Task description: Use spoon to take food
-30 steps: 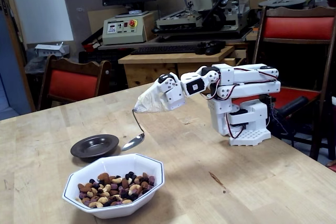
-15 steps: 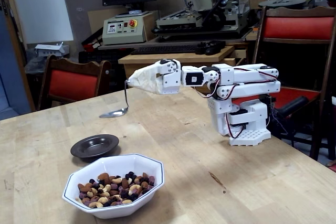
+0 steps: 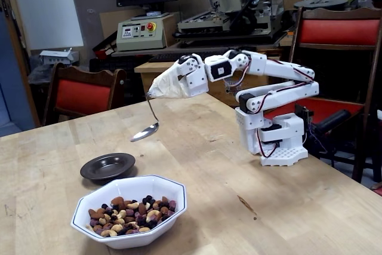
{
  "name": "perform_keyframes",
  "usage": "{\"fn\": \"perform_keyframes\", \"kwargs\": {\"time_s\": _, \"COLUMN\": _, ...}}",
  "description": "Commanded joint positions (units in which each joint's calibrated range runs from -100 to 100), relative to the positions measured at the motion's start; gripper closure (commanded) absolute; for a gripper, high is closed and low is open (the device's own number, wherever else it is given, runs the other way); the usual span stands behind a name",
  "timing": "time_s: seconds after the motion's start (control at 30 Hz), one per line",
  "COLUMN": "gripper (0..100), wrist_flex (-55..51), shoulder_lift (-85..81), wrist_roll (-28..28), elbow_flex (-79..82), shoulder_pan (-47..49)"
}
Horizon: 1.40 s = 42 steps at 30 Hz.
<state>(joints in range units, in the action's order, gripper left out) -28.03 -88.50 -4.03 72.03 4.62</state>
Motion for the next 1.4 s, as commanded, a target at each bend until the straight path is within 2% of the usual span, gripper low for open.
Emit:
{"fn": "perform_keyframes", "kwargs": {"time_s": 0.0, "gripper": 96, "wrist_flex": -8.18, "shoulder_lift": 5.27, "wrist_roll": 0.0, "elbow_flex": -14.6, "shoulder_pan": 3.01}}
{"fn": "perform_keyframes", "kwargs": {"time_s": 0.3, "gripper": 96, "wrist_flex": -9.99, "shoulder_lift": 17.68, "wrist_roll": 0.2, "elbow_flex": -28.05, "shoulder_pan": 18.72}}
{"fn": "perform_keyframes", "kwargs": {"time_s": 0.53, "gripper": 96, "wrist_flex": -10.55, "shoulder_lift": 26.58, "wrist_roll": 0.29, "elbow_flex": -29.46, "shoulder_pan": 23.46}}
{"fn": "perform_keyframes", "kwargs": {"time_s": 0.9, "gripper": 96, "wrist_flex": -10.07, "shoulder_lift": 43.27, "wrist_roll": 0.34, "elbow_flex": -30.35, "shoulder_pan": 22.79}}
{"fn": "perform_keyframes", "kwargs": {"time_s": 1.23, "gripper": 96, "wrist_flex": -9.99, "shoulder_lift": 45.49, "wrist_roll": 0.49, "elbow_flex": -43.8, "shoulder_pan": 12.87}}
{"fn": "perform_keyframes", "kwargs": {"time_s": 1.37, "gripper": 96, "wrist_flex": -10.31, "shoulder_lift": 50.2, "wrist_roll": 2.78, "elbow_flex": -45.57, "shoulder_pan": 11.98}}
